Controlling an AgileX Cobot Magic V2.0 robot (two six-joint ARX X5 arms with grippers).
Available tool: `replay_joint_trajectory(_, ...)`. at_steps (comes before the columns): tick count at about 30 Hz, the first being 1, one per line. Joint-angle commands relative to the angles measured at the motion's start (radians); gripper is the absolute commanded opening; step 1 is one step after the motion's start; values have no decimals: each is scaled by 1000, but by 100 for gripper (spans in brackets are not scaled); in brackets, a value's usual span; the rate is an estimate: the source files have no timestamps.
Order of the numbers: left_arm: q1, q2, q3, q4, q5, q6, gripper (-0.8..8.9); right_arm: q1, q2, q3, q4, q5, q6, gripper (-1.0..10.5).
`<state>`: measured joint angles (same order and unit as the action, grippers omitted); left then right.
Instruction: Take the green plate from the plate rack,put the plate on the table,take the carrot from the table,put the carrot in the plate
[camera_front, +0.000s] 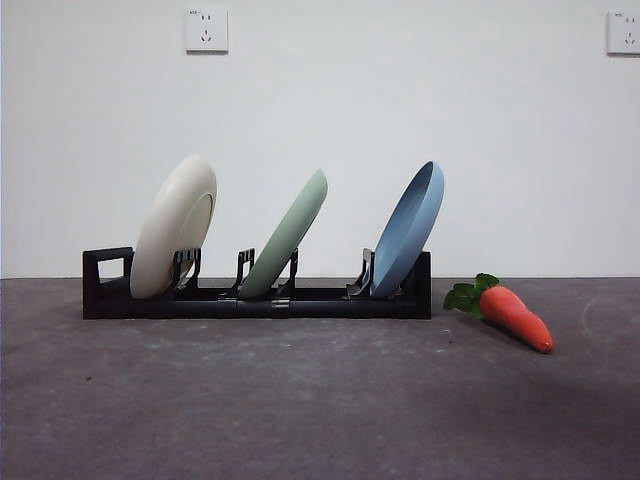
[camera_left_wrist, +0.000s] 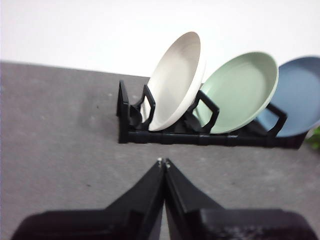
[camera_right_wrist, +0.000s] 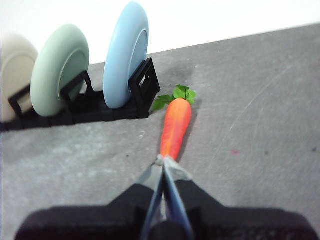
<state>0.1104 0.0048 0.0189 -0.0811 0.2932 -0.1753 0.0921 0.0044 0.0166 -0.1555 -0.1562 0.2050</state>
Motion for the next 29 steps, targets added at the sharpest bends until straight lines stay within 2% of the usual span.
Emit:
replay_joint_trajectory(1, 2, -3, 21, 0, 26, -128, -6, 0, -3, 3, 15, -2, 167, -8)
replay_joint_trajectory(3, 2, -1, 48, -16, 55, -162, -6, 0, -3, 26, 15, -1, 212, -9)
replay_joint_trajectory(5, 2, 4, 87, -46, 57, -169, -6, 0, -2, 57, 16, -2, 225, -9)
replay_joint_trajectory(10, 2, 37, 212, -108, 66, -169, -6, 1, 24, 168, 11, -13, 224, -10)
replay_joint_trajectory(15, 2, 116, 348, -159, 151, -161, -6, 1, 111, 321, -62, -60, 209, -11)
replay_joint_trajectory(23, 2, 286, 574, -345, 290, -42, -6, 1, 349, 635, -370, -187, -18, -11)
replay_joint_trajectory(29, 2, 394, 717, -541, 349, 116, -6, 2, 535, 866, -650, -189, -193, -11)
